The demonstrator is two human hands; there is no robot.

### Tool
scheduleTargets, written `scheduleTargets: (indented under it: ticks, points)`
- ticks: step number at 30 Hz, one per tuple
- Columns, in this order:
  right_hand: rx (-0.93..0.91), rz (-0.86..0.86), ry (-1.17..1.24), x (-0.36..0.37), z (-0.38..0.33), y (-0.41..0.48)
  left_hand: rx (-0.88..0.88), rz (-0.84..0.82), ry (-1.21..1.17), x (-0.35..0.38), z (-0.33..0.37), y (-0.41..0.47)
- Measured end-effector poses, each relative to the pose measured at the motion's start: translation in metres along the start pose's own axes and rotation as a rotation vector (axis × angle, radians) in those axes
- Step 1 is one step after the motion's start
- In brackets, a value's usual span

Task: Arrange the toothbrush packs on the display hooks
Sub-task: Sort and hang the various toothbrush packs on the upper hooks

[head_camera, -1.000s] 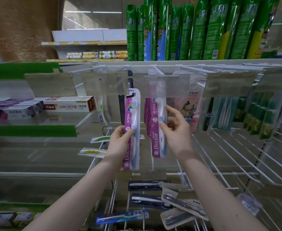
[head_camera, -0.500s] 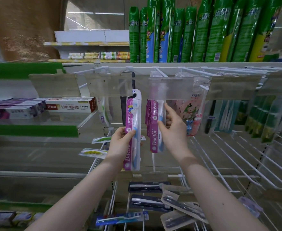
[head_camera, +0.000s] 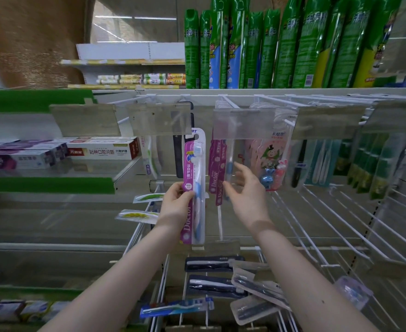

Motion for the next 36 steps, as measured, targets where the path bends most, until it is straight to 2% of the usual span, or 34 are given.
scheduleTargets:
  ticks: [13, 20, 28, 36]
  points:
    - [0.084, -0.139, 0.231, 0.015, -0.011, -0.028, 0.013, -0.056, -0.051, 0.010, -0.007, -0.021]
    - [0.085, -0.141, 0.237, 0.012, -0.013, -0.040, 0.013, -0.083, -0.026, 0.012, -0.006, -0.029]
    - [0.092, -0.119, 0.271, -0.003, -0.013, -0.046, 0.006, -0.130, -0.039, 0.021, -0.004, -0.032]
    - [0.092, 0.032, 0.300, -0.025, -0.012, -0.037, -0.054, -0.158, -0.096, 0.024, 0.004, -0.031]
Point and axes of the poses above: each hand's wrist, its own y-axis towards the middle knuckle, its own x-axis out of the palm, z = x × y, the point moved 2 cm from there along y, towards the middle knuckle, and after that the axes turned 10 degrees about y, right-handed, at the moved point
